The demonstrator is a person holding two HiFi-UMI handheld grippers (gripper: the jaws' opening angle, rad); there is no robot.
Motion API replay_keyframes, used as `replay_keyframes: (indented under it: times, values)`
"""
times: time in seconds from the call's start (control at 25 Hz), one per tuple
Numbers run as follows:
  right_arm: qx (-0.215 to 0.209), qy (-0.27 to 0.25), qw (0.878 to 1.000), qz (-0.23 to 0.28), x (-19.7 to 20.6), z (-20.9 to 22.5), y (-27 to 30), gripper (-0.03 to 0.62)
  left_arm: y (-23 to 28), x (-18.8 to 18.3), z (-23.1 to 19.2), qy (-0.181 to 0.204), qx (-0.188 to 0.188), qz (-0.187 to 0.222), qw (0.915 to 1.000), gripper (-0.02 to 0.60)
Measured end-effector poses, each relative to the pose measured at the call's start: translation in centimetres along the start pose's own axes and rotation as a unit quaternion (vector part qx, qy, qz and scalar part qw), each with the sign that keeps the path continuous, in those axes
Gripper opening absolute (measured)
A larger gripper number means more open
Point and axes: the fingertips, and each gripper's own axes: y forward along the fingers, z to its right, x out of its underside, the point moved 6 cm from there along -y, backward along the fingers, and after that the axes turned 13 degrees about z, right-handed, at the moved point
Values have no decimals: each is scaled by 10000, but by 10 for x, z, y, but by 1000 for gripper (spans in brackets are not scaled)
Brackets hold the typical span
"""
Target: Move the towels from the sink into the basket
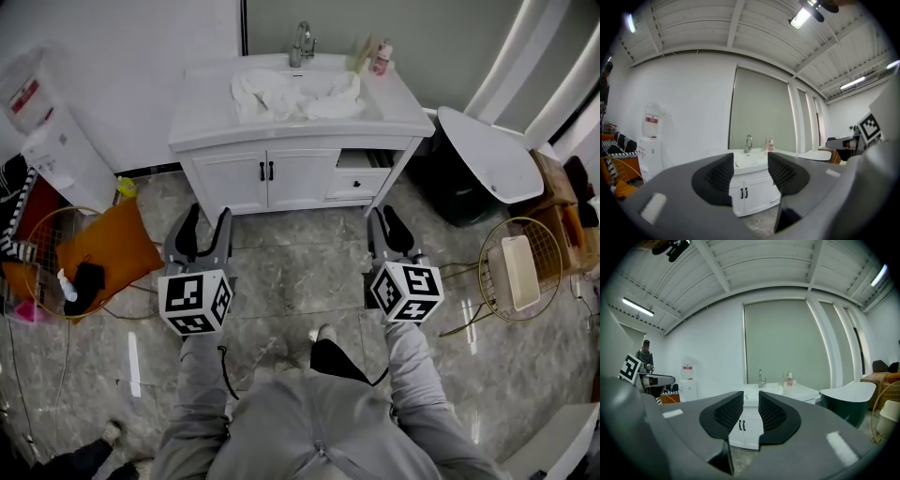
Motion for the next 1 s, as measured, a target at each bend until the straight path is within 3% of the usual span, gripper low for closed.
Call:
replay_keyframes:
  times: [0.44,0.72,1.0]
  values:
    - [-249,180,9995,-94,36,52,114,82,115,35,-4,125,-182,-182,9996,247]
    - [-628,347,9974,-120,45,86,205,83,202,41,-5,230,-475,-216,9984,247]
    - [-949,433,9944,-161,58,98,269,83,256,50,-16,362,-631,-228,9971,247]
